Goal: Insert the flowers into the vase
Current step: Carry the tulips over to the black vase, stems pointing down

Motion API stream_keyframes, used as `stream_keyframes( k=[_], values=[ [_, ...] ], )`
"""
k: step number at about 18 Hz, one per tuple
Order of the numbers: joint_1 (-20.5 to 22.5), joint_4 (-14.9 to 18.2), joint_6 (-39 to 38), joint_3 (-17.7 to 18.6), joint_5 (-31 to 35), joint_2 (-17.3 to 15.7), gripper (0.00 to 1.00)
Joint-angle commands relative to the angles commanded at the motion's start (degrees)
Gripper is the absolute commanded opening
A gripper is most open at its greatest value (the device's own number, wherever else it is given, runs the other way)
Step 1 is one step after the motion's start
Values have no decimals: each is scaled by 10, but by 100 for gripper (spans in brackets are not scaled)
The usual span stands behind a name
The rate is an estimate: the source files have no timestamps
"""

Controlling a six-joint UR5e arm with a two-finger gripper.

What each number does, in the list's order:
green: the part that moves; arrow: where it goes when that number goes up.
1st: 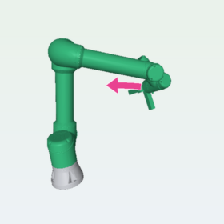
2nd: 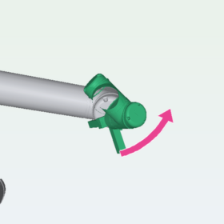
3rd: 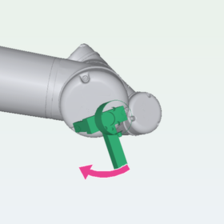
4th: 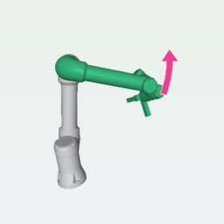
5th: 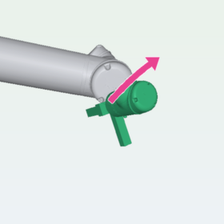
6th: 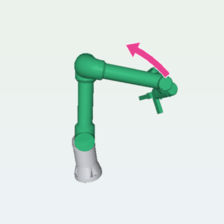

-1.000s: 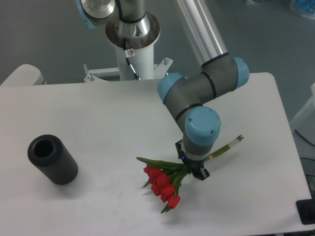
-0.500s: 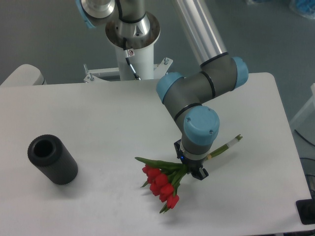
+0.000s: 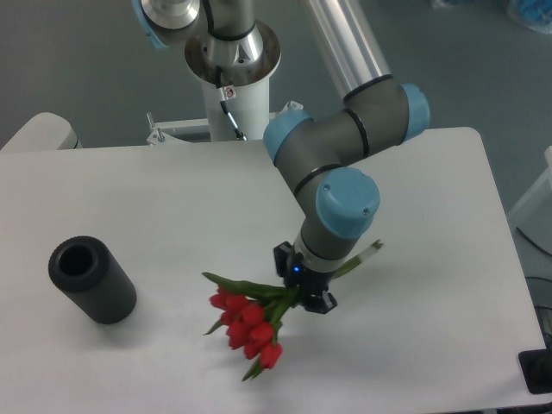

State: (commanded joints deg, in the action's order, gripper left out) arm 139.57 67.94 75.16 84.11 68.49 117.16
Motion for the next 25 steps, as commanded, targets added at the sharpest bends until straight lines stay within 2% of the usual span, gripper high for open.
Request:
stream_keyframes(
  k=[3,9,12,17,22,25],
  values=[
    [-6,-3,-40,0,-91,-9,0],
    [-3,-11,-75,-5,-296,-20,0],
    [1,-12,-76,-15,-348,-27,0],
    [0,-12,-86,-17,-487,-40,0],
    [-4,-19,-93,-1,-553,-68,0],
    [-15,-23,-87,21,-602,-77,0]
  ],
)
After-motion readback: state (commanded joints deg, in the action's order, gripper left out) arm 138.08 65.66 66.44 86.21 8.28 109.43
